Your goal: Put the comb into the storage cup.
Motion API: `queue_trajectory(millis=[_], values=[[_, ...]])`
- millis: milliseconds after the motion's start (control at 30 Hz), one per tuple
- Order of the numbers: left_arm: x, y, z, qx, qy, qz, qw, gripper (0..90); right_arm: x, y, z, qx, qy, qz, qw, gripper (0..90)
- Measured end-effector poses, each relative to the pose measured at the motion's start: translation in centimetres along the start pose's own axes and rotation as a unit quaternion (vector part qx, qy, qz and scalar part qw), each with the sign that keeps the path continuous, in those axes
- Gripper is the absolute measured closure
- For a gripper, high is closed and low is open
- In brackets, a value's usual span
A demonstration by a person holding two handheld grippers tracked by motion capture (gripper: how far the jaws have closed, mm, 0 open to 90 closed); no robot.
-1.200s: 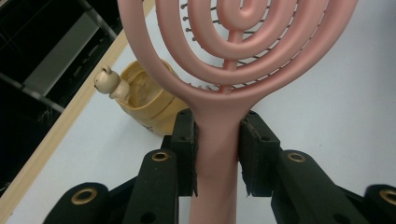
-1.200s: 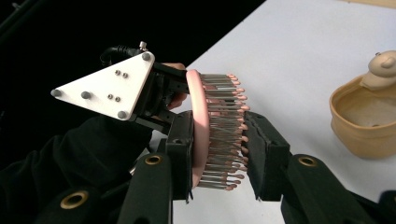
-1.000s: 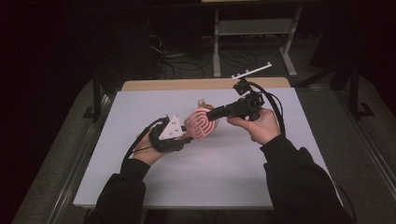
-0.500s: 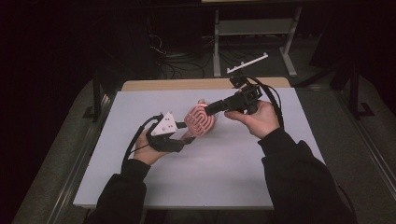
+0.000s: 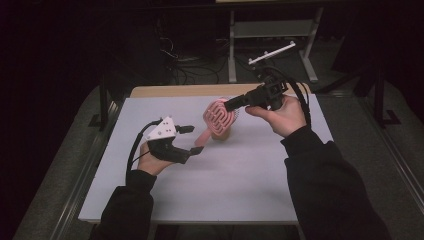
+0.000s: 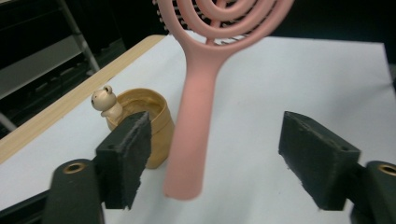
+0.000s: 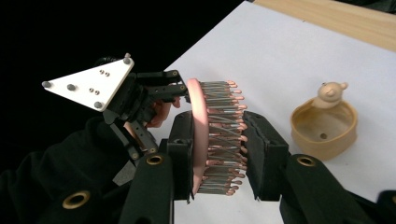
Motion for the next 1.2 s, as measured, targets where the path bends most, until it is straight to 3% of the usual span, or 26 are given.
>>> queue_trajectory(millis=[200,367,433,500,567,900,1200], values=[[-0.8,-0.2,-0.6,0.004,-0.029,0.006,0.9996,17.4,0.1,-1.2,0.7,0.011,0.001,-0.013,0.9999,64.6],[-1.8,-0.4,-1.2,0.01,-0.073,0.0,0.9973,12.8,0.2,-2.2,1.2,0.019,0.002,-0.027,0.9995,64.6],[-2.1,-0.4,-1.5,0.0,-0.087,0.0,0.9962,7.3,0.4,-2.5,1.5,0.021,0.003,-0.032,0.9992,64.6],[-2.2,-0.2,-1.8,-0.01,-0.09,0.009,0.9958,0.0,0.5,-2.8,1.8,0.024,0.003,-0.036,0.999,64.6],[-2.4,-0.3,-2.0,-0.002,-0.088,0.034,0.9955,0.0,0.6,-3.1,2.0,0.027,0.003,-0.039,0.9989,64.6],[-2.8,-0.7,-2.7,0.008,-0.093,0.035,0.995,0.0,2.4,-5.3,3.0,0.052,0.016,-0.069,0.9961,64.6],[-3.6,-1.5,-3.4,0.024,-0.109,0.043,0.9928,0.0,3.7,-5.5,3.7,0.055,0.027,-0.083,0.9946,64.6]])
Point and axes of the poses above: each handheld gripper's, and its own axes: y roughly forward along the jaws, z roughly out of its top, x roughly to its right, the point moved 5 cm from there along y, roughly forward along the jaws, and after that the axes turned 10 degrees about z, right-handed, at the moved point
